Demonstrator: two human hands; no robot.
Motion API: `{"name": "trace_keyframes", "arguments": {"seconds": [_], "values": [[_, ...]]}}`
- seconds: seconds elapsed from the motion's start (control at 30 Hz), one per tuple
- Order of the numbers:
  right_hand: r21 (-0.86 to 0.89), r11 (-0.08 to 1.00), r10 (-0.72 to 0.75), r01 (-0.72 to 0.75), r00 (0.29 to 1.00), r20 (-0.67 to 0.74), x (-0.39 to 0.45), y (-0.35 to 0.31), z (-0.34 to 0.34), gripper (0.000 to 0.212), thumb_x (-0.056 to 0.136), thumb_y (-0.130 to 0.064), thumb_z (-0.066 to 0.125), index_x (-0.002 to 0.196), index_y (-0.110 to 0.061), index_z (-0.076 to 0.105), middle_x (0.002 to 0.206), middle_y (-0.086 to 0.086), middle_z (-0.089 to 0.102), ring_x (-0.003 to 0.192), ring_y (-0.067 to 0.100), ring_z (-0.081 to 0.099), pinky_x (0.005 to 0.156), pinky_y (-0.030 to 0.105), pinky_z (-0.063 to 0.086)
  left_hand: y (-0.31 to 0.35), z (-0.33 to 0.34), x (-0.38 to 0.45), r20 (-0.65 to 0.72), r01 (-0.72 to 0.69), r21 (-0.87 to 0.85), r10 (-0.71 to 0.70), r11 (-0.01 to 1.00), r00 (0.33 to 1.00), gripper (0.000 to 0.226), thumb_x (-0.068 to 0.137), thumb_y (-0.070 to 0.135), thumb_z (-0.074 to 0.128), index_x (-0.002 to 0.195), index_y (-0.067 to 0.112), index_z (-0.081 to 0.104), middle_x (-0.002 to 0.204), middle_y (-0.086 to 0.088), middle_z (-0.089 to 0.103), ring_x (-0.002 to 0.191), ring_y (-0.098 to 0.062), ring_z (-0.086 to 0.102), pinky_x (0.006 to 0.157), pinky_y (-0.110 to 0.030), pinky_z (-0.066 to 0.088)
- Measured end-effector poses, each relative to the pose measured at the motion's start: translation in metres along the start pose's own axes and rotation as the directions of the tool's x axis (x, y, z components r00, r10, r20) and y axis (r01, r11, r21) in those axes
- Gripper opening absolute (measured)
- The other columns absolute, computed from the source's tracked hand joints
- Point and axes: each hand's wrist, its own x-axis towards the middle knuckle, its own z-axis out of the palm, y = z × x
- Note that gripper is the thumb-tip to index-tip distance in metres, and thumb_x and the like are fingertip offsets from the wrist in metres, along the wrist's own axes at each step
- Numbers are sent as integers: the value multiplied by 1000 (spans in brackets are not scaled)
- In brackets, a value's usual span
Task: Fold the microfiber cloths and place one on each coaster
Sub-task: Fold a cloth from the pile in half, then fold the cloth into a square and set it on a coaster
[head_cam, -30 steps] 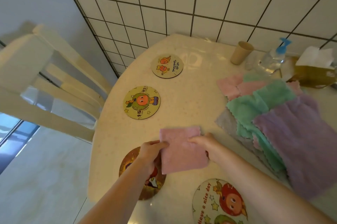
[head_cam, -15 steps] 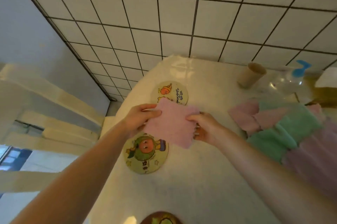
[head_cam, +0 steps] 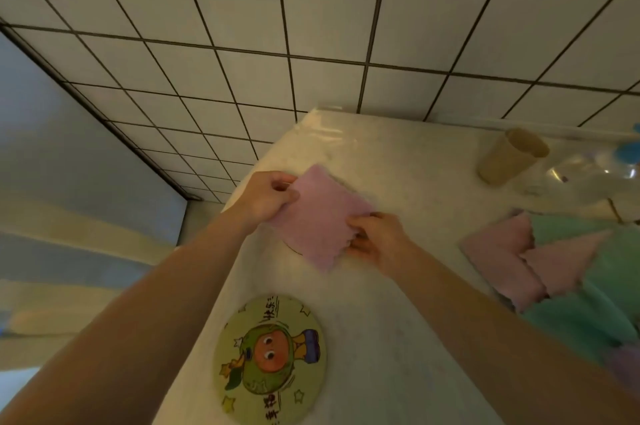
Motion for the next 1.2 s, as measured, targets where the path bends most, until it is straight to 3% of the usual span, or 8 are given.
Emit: {"name": "trace_keyframes", "arguments": {"seconds": [0.4,0.67,0.77,0.87,0.93,0.97,1.03,1.2], "values": [[-204,979,-43,12,988,-146,-7,8,-37,10,86,-4,63,92,-2,55,84,20,68,62,29,67,49,31,54,-13,14,-18,-186,-90,626,261,774,947,47,87,26,63,130,10,52,133,-12,43,118,-33,42,100,-43,40],[-371,925,-144,87,981,-130,-75,46,-133,15,88,-1,55,80,-13,53,74,11,64,61,22,60,57,30,46,-1,49,-98,9,-243,764,366,598,930,42,87,19,58,127,8,53,129,-13,49,116,-33,42,95,-42,42],[-587,781,-322,213,943,-88,-103,59,-182,18,85,2,58,80,-15,55,78,15,63,68,20,58,60,27,45,5,92,-137,102,-335,729,389,597,916,37,87,17,58,123,12,54,123,-9,52,115,-29,43,95,-38,41],[-765,578,-145,284,958,247,-121,70,-233,10,83,-1,63,85,8,60,83,31,62,77,15,60,70,21,45,5,140,-171,194,-441,659,429,610,882,40,87,13,57,126,14,53,129,-4,49,120,-25,41,101,-33,38],[-835,481,-439,268,898,36,-141,90,-264,8,81,-2,67,76,-2,60,72,20,62,69,22,58,68,30,44,6,174,-192,249,-502,635,460,587,852,39,87,12,55,126,15,54,128,-2,50,119,-24,41,101,-32,37],[-875,413,-616,251,785,-66,-153,102,-291,11,78,-1,68,75,-6,60,70,15,63,66,24,58,66,33,45,10,198,-207,276,-527,620,467,581,840,39,87,12,54,125,15,54,128,-2,50,119,-24,42,100,-31,36],[-909,336,-730,248,678,-85,-179,117,-327,15,71,3,74,78,-1,61,71,18,65,64,29,62,60,36,48,17,243,-230,335,-579,589,481,565,810,38,85,11,53,123,13,57,125,-4,53,116,-26,44,100,-33,38],[-980,163,-661,113,750,-23,-205,135,-420,29,68,-13,79,84,-5,55,83,17,60,74,36,62,57,38,48,41,348,-271,443,-674,553,513,490,736,37,79,17,48,113,10,63,112,-10,61,107,-33,54,89,-40,50]]}}
